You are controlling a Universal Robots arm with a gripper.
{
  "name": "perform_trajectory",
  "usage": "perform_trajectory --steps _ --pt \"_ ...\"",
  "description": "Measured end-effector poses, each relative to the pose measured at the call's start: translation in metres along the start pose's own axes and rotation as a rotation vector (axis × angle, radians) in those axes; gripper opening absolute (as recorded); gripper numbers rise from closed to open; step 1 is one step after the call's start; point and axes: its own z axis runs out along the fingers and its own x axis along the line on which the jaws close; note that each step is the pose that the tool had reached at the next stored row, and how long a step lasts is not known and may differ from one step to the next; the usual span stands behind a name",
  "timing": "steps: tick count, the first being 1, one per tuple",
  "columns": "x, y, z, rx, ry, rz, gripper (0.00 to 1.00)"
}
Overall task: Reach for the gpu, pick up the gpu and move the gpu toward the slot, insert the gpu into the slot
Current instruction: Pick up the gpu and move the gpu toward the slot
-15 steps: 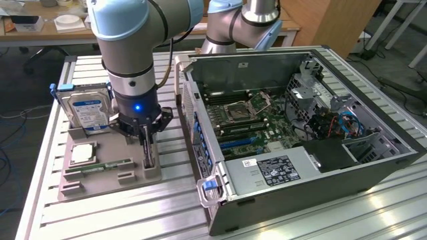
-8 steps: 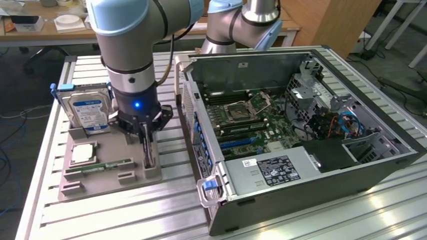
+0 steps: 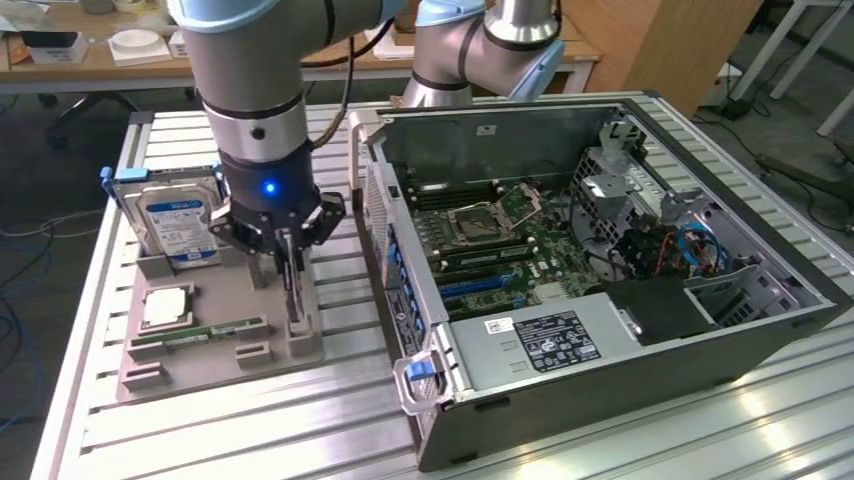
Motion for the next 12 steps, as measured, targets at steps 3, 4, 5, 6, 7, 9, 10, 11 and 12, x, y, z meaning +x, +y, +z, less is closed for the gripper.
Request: perform_trajectory --steps 3,4,5,6,7,9,10,11,12 --pt "0.000 0.0004 -0.0078 -0.0001 0.0000 0.000 0.27" --pt "0.000 0.0005 -0.0100 -0.0001 -0.0001 0.000 0.27" --pt "0.000 0.0005 -0.0122 -0.0003 -0.0001 0.000 0.27" --pt "0.000 0.0006 -0.0143 -0.0005 -0.0001 0.000 0.27" --pt "0.000 0.0007 -0.0164 -0.0008 -0.0001 0.000 0.27" --pt "0.000 0.0009 -0.0210 -0.0011 0.0000 0.000 0.27" --pt "0.000 0.0010 -0.0232 -0.0014 -0.0001 0.000 0.27" --pt "0.000 0.0011 -0.0257 -0.0018 0.0000 0.000 0.27" --pt "0.000 0.0012 -0.0283 -0.0027 -0.0001 0.000 0.27"
